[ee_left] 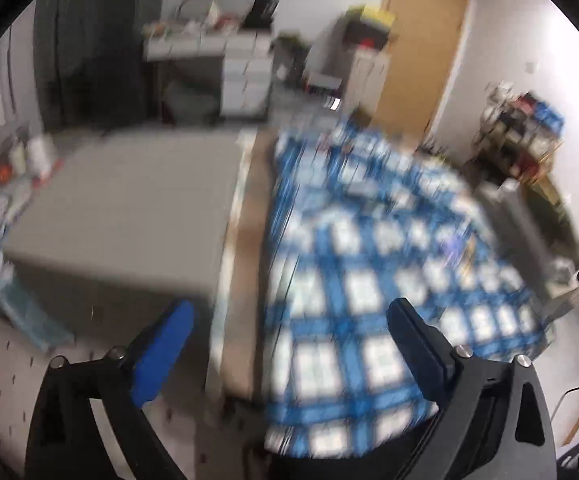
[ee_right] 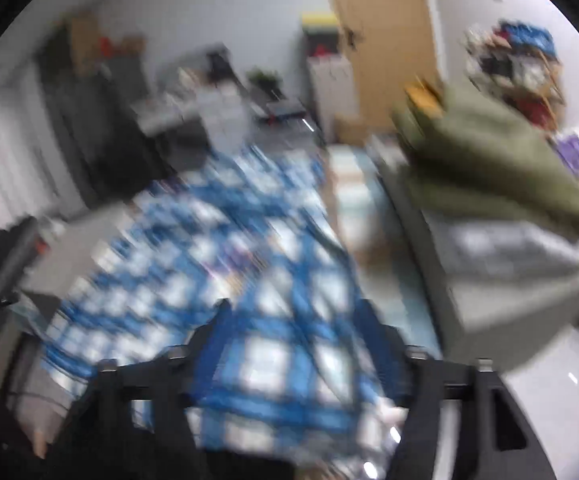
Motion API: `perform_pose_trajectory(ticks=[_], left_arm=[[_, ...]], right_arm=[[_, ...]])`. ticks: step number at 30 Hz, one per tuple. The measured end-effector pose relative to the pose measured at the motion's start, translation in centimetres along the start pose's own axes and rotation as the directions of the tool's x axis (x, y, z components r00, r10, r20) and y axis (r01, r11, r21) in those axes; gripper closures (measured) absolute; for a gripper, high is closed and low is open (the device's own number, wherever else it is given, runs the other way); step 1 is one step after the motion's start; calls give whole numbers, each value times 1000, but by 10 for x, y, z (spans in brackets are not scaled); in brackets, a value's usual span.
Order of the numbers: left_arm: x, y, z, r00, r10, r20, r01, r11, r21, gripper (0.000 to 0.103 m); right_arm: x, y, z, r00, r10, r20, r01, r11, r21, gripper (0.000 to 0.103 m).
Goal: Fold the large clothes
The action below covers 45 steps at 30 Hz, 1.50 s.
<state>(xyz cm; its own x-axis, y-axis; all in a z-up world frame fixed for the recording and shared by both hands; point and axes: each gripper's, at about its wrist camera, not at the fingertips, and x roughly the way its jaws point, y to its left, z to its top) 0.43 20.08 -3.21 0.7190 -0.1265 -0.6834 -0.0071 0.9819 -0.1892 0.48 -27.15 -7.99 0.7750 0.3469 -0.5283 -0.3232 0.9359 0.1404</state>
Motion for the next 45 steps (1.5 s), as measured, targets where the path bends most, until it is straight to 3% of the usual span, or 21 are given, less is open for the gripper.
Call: perform_pose_trajectory(ticks=[3,8,13,15,16,18,21,24,26,27,28,30,32,33,34,36,37,38,39,43,45], left_arm=[[21,-28,45,1000,1,18,-3,994,106,7],[99,-76,112,998,22,-58,-7,968,252,7],[210,-101,172,983,-29,-181,67,976,208,7],[251,-106,183,975,-10,-222,58,976,210,7],[277,-109,189,970,-5,-242,58,975,212,7],[322,-107,193,951,20,-309,40,981,188,7],[374,-104,196,919,19,-393,44,988,150,17],[421,-100,188,881,100,-463,-23,985,169,39],[436,-96,182,857,112,-503,-31,985,168,40],[435,-97,180,868,132,-478,-47,981,187,40],[435,-99,179,865,151,-479,-56,977,207,40],[429,-101,181,855,155,-494,-62,978,200,40],[417,-101,191,856,114,-504,-37,986,161,40],[409,-101,201,869,92,-486,-26,990,141,40],[394,-103,216,895,68,-441,-16,993,121,40],[381,-113,243,934,95,-345,-44,987,153,34],[380,-121,256,942,154,-298,-95,975,202,20],[383,-127,265,944,194,-265,-133,963,233,11],[389,-132,274,942,228,-247,-163,953,256,9],[443,-130,292,894,261,-363,-178,953,246,9],[470,-120,292,858,306,-413,-226,946,232,9]], right_arm=[[19,25,32,993,91,78,-89,996,-28,9],[97,61,92,986,147,83,-146,989,-23,6],[230,69,153,994,102,-40,-100,993,62,4],[279,63,161,992,87,-93,-78,992,99,6],[310,61,164,987,68,-143,-53,993,105,12],[356,53,162,973,39,-228,-20,996,86,42],[420,43,148,947,16,-322,5,998,63,59],[453,43,132,939,-32,-344,32,999,-5,61],[470,43,123,933,-72,-353,56,997,-54,70],[477,41,117,923,-86,-374,65,996,-68,72],[485,40,110,911,-95,-400,72,995,-72,73],[481,40,108,923,-87,-375,59,995,-85,70],[476,36,106,935,-14,-353,2,999,-35,69],[472,27,102,942,63,-328,-54,998,36,61],[467,17,98,949,107,-297,-79,991,106,58],[448,2,101,964,165,-207,-130,977,171,57],[438,-4,101,971,182,-156,-152,971,186,57],[429,-9,101,974,198,-108,-175,965,194,48],[423,-13,101,973,218,-76,-199,958,206,37],[423,-27,98,958,281,-63,-254,928,273,36],[425,-35,96,951,303,-66,-269,912,310,36]])
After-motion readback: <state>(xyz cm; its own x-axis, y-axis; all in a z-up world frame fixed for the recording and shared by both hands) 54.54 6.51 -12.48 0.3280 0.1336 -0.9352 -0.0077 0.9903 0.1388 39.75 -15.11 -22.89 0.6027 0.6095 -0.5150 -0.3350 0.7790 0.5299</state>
